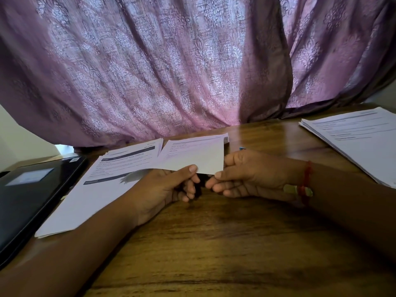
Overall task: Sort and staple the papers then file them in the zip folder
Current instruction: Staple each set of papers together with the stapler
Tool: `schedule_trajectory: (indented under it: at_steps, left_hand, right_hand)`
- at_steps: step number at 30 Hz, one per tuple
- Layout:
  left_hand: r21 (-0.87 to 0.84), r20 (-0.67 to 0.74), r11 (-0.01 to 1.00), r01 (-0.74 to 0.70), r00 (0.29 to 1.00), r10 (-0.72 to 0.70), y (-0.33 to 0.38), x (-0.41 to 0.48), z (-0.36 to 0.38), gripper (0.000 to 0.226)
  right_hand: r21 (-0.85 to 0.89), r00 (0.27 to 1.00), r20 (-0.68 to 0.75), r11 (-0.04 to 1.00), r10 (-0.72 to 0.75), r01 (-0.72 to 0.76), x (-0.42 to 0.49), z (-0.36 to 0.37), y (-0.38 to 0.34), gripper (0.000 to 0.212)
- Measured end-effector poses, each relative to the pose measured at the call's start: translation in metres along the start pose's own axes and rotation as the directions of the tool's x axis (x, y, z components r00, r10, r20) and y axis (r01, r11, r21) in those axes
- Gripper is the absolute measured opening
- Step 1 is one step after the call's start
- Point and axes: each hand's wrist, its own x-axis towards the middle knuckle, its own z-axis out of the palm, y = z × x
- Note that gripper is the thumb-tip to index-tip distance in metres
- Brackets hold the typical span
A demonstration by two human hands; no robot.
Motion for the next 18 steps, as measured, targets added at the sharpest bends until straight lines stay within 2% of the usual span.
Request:
schedule_trajectory:
  at_steps: [4,6,13,18]
  left_hand:
    - [-0.002,-0.003,1.0,0.002,1.0,-0.002,0.0004,0.0,-0.0007,0.027]
    - [-0.007,-0.005,1.0,0.004,1.0,-0.004,0.0006,0.0,-0.0006,0.027]
    - [-0.024,-0.015,1.0,0.006,1.0,-0.006,0.001,-0.0004,-0.0004,0.027]
    - [-0.03,-0.01,1.0,-0.001,1.0,0.001,0.0005,0.0005,-0.001,0.025]
  right_hand:
    - [-0.038,0.996,-0.09,0.999,0.014,-0.018,0.0002,0.0034,-0.0012,0.025]
    - [-0.055,0.994,-0.108,0.998,0.002,-0.008,0.0005,0.005,-0.0008,0.023]
    - [-0.004,0.998,-0.054,1.0,0.016,-0.017,-0.0019,0.0036,-0.0026,0.013]
    - [-0.045,0.995,-0.095,0.998,0.03,-0.034,-0.0019,0.0039,-0.0047,0.025]
